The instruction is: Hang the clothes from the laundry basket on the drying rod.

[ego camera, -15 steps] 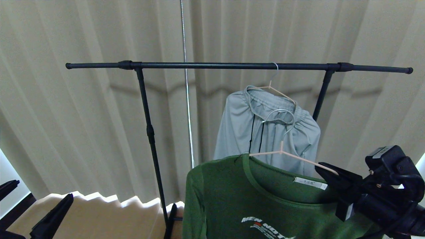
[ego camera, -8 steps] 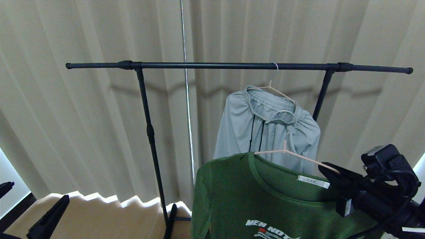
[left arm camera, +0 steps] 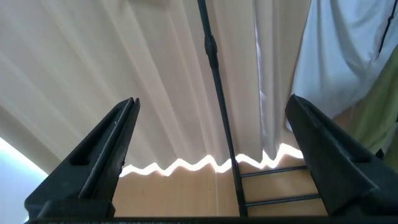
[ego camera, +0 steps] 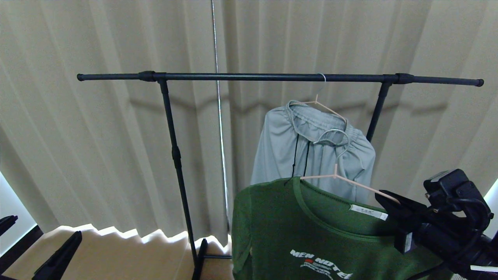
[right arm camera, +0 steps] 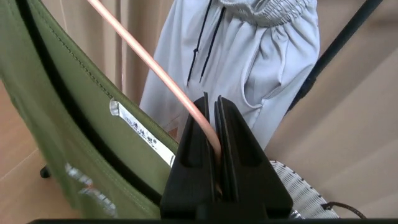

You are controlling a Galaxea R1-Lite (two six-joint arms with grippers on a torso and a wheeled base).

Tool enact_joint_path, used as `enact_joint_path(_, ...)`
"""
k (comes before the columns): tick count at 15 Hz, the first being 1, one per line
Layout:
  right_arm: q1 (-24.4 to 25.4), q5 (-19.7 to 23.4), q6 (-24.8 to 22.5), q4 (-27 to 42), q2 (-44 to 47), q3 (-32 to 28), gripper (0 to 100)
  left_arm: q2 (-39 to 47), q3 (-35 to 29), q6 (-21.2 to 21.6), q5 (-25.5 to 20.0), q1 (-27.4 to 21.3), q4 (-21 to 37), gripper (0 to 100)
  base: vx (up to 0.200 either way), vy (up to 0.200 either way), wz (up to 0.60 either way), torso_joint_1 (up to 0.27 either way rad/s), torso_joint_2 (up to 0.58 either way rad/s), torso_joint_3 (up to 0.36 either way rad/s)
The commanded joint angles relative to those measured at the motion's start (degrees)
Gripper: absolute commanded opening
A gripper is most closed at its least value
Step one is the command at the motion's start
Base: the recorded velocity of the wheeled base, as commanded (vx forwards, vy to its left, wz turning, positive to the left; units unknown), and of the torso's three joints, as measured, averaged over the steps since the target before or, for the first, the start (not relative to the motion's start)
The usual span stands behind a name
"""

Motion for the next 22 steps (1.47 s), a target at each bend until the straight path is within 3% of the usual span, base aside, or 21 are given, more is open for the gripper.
enact_joint_path(1,0.0,0.0,0.0,0.0,0.1,0.1,0,0.2,0.1,0.0,0.0,0.0,0.0,100,0.200,0.000,0.00,-0.002,0.00,-0.007)
enact_joint_path(11,0.0,0.0,-0.1,0.0,-0.1,0.4,0,0.1,0.7,0.1,0.0,0.0,0.0,100,0.200,0.000,0.00,0.004,0.00,0.003)
enact_joint_path(17,0.5,-1.6,0.0,-0.3,-0.2,0.2,0,0.1,1.4,1.4,0.0,0.0,0.1,100,0.000,0.000,0.00,0.000,0.00,0.000)
enact_joint_path(22,1.3,-1.7,-0.5,0.6,2.4,-9.9,0,-1.7,0.8,2.1,0.0,0.0,0.0,100,0.000,0.000,0.00,0.000,0.00,0.000)
